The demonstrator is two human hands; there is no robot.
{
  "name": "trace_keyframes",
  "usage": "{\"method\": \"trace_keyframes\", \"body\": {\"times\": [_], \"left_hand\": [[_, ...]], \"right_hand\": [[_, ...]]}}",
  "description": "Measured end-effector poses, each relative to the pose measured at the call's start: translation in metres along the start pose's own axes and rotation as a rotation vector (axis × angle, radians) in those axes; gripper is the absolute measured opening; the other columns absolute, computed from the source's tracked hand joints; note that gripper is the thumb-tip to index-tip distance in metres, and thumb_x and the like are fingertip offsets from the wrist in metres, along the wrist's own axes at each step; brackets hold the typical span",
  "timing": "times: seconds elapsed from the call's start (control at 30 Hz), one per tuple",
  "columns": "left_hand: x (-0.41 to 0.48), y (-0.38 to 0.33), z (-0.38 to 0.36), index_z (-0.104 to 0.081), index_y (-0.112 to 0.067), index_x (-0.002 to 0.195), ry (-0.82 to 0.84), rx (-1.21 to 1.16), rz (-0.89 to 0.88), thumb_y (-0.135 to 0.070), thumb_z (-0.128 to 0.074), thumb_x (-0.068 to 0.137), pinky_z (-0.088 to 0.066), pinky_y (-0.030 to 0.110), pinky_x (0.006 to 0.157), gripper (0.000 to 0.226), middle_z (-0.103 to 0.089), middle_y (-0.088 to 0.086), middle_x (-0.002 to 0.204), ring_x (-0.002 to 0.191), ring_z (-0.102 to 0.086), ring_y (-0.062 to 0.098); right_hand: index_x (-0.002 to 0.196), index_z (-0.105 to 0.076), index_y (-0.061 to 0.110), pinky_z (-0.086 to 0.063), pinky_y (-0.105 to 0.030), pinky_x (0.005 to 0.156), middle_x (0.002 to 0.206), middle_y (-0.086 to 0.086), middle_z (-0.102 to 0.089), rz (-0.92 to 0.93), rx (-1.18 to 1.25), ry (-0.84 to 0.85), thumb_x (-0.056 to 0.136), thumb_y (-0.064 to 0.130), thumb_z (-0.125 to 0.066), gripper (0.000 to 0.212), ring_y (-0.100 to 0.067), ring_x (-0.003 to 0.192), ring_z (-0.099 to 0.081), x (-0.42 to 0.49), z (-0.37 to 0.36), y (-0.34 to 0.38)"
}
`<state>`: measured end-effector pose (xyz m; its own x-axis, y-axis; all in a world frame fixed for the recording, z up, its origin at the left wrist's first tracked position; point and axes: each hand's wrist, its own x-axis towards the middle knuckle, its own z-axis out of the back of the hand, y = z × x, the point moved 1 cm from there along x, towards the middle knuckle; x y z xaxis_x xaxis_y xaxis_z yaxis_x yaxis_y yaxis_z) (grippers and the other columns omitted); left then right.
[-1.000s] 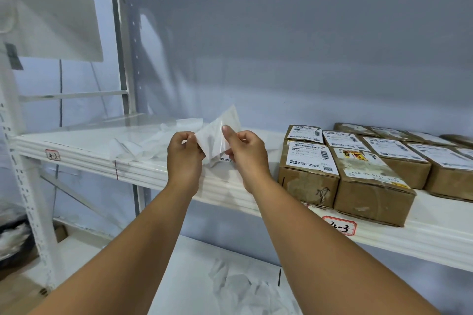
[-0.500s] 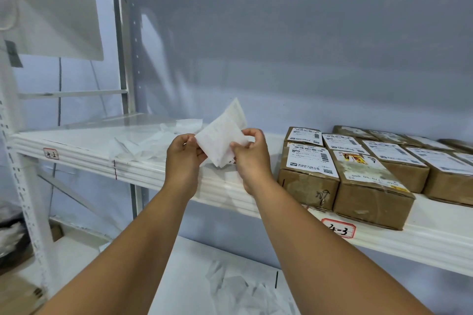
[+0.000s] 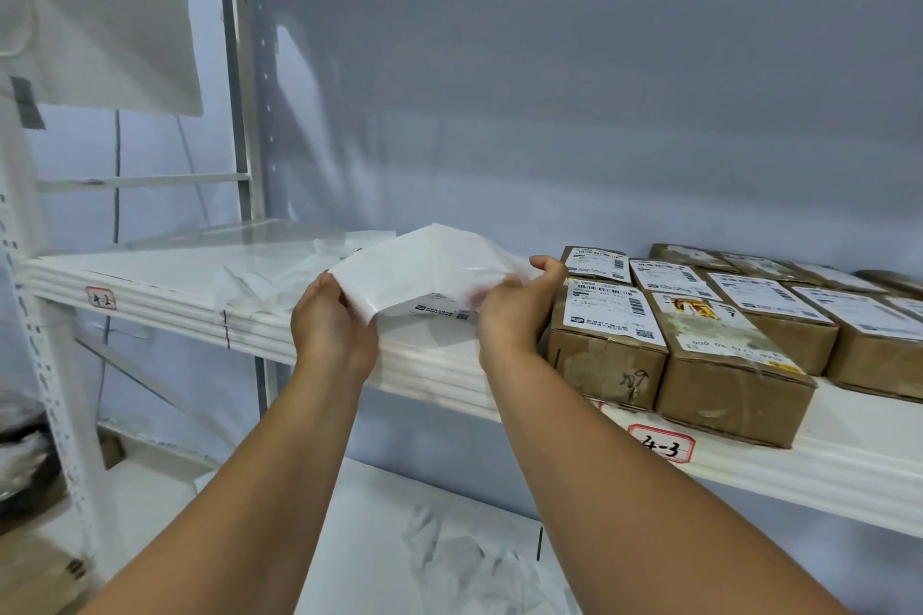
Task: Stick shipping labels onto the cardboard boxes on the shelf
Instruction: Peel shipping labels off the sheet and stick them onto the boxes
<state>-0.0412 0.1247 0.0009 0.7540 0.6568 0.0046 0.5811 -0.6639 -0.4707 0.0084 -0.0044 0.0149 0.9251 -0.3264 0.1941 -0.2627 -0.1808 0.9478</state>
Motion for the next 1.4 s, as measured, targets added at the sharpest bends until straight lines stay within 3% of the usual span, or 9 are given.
{"method": "trace_keyframes", "body": {"times": [0.13,0.23,0.37,0.67,0.83,0.97,1.1,1.23,1.4], "left_hand": [[0.007,-0.013,0.002,-0.063,-0.005,0.103,0.041,-0.278,0.101,-0.006,-0.041,0.098,-0.056,0.021,0.057,0.022,-0.071,0.002,0.089,0.102,-0.065,0.013],[0.013,-0.024,-0.001,-0.063,-0.004,0.100,0.045,-0.319,0.133,-0.010,-0.043,0.099,-0.055,0.020,0.053,0.021,-0.069,0.003,0.088,0.113,-0.059,0.012],[0.010,-0.031,-0.012,-0.062,-0.005,0.101,0.071,-0.290,0.130,-0.010,-0.042,0.099,-0.055,0.021,0.052,0.021,-0.066,0.003,0.096,0.105,-0.062,0.012],[0.007,-0.052,-0.006,-0.063,0.002,0.100,0.120,-0.486,0.117,-0.005,-0.041,0.099,-0.057,0.027,0.057,0.023,-0.070,0.011,0.089,0.103,-0.064,0.016],[0.006,-0.065,-0.005,-0.062,0.005,0.101,0.094,-0.460,0.089,-0.005,-0.041,0.099,-0.057,0.028,0.057,0.023,-0.070,0.012,0.086,0.083,-0.069,0.019],[0.007,-0.078,-0.003,-0.062,0.002,0.095,0.078,-0.394,0.046,-0.007,-0.039,0.100,-0.057,0.027,0.059,0.025,-0.073,0.009,0.077,0.079,-0.069,0.018],[0.015,-0.087,0.002,-0.062,0.000,0.093,0.038,-0.283,-0.022,-0.006,-0.042,0.099,-0.058,0.026,0.068,0.022,-0.073,0.006,0.074,0.071,-0.071,0.015],[0.021,-0.085,0.005,-0.060,-0.002,0.100,-0.016,-0.073,-0.076,-0.007,-0.042,0.099,-0.054,0.033,0.085,0.019,-0.072,0.006,0.085,0.078,-0.070,0.016],[0.016,-0.081,0.007,-0.060,-0.003,0.091,-0.064,0.031,-0.102,-0.003,-0.046,0.096,-0.055,0.030,0.077,0.014,-0.072,0.003,0.072,0.076,-0.067,0.016]], "right_hand": [[0.102,-0.043,0.012,-0.035,-0.006,0.038,0.096,-0.004,-0.051,-0.002,0.052,0.044,0.091,-0.007,-0.029,0.027,-0.009,0.066,-0.046,0.001,0.001,0.004],[0.103,-0.043,0.011,-0.043,-0.016,0.042,0.106,-0.008,-0.050,-0.058,0.090,0.054,0.088,-0.008,-0.029,0.028,-0.021,0.080,-0.054,-0.002,0.000,0.006],[0.103,-0.044,0.010,-0.050,-0.024,0.044,0.115,-0.010,-0.052,-0.068,0.111,0.061,0.093,-0.002,-0.028,0.023,-0.030,0.086,-0.059,-0.004,-0.004,0.005],[0.110,-0.039,0.011,-0.039,-0.016,0.032,0.107,-0.019,-0.057,-0.050,0.022,0.083,0.096,0.002,-0.022,0.024,-0.021,0.048,-0.053,-0.004,-0.003,0.005],[0.100,-0.042,0.019,-0.055,-0.042,0.059,0.081,0.004,-0.054,0.250,-0.280,0.150,0.100,0.016,-0.034,0.009,-0.027,0.057,-0.065,-0.014,-0.014,0.003],[0.090,-0.056,0.011,-0.040,-0.030,0.063,0.077,-0.002,-0.056,0.256,-0.331,0.130,0.097,0.023,-0.046,0.016,-0.030,0.075,-0.059,-0.007,-0.038,0.011],[0.086,-0.060,0.014,-0.047,-0.022,0.054,0.080,0.003,-0.057,0.122,-0.163,0.228,0.097,0.014,-0.042,0.021,-0.018,0.055,-0.064,-0.004,-0.065,0.018],[0.129,-0.058,0.019,-0.051,-0.036,0.090,0.120,-0.003,-0.065,0.396,-0.384,0.430,0.097,0.011,-0.038,0.038,-0.025,0.097,-0.066,-0.005,-0.082,0.007],[0.132,-0.054,0.023,-0.041,-0.037,0.101,0.126,-0.010,-0.058,0.623,-0.984,0.761,0.095,0.018,-0.043,0.038,-0.030,0.132,-0.031,-0.010,-0.091,-0.023]]}}
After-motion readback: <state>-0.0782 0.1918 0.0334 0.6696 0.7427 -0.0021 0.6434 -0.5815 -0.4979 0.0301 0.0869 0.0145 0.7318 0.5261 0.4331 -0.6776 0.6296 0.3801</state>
